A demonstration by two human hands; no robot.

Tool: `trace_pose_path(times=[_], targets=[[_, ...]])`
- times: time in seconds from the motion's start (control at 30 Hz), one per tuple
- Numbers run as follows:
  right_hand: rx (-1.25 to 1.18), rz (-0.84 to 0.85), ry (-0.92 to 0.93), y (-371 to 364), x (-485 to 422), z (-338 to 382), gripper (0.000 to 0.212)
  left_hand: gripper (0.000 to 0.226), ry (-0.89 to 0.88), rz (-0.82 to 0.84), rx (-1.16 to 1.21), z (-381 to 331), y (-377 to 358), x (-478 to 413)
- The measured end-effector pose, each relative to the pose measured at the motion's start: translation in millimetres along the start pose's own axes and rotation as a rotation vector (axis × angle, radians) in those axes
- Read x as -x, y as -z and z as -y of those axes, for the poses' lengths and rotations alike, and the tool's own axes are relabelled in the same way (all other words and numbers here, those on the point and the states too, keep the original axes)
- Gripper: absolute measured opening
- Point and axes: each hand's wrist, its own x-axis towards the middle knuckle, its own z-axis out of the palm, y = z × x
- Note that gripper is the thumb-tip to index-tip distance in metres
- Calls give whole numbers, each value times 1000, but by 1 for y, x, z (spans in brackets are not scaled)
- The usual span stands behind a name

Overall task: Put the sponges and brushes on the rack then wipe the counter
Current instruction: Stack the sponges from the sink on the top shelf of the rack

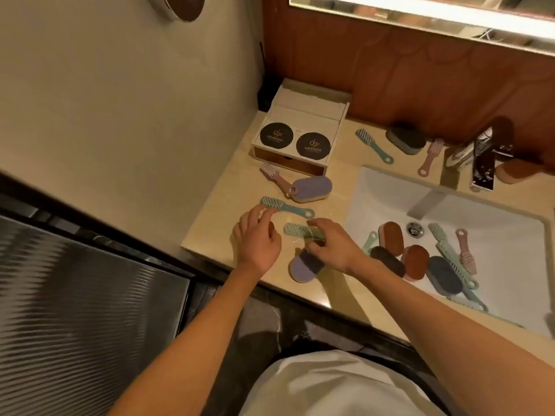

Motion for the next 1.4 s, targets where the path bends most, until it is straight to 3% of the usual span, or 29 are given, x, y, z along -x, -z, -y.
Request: trace_pose_path(times=[0.1, 0.17, 0.3, 0.4, 0.47, 0.63, 1.1, 1.3, 1.4], targets=[[283, 75, -43, -8, 2, -4, 74, 78, 162, 217, -217, 9, -9, 2], [344, 122, -94, -9, 7, -3, 78, 88, 203, 263, -266, 6, -16, 5], [316, 93, -145, -17, 12, -5, 83, 89, 187, 269, -248, 3, -19, 12], [173, 100, -146, -14, 10, 1, 94, 84, 35, 277, -192, 5, -13, 10], [85, 133, -135, -10, 9, 1, 87, 80, -46, 311, -93, 3, -11, 8], [-30, 86, -92, 9, 15, -9, 56, 62, -41, 303, 163, -23, -3, 4], [-353, -229, -39, 116, 96, -71, 43, 19, -136, 430, 450, -159, -10, -19], [-465, -347, -98, 174, 155, -126, 36, 44, -191, 646, 471, -247, -31, -16], [-472, -388, -137, 196, 178, -150, 40, 42, -257, 706, 362, -287, -40, -17]])
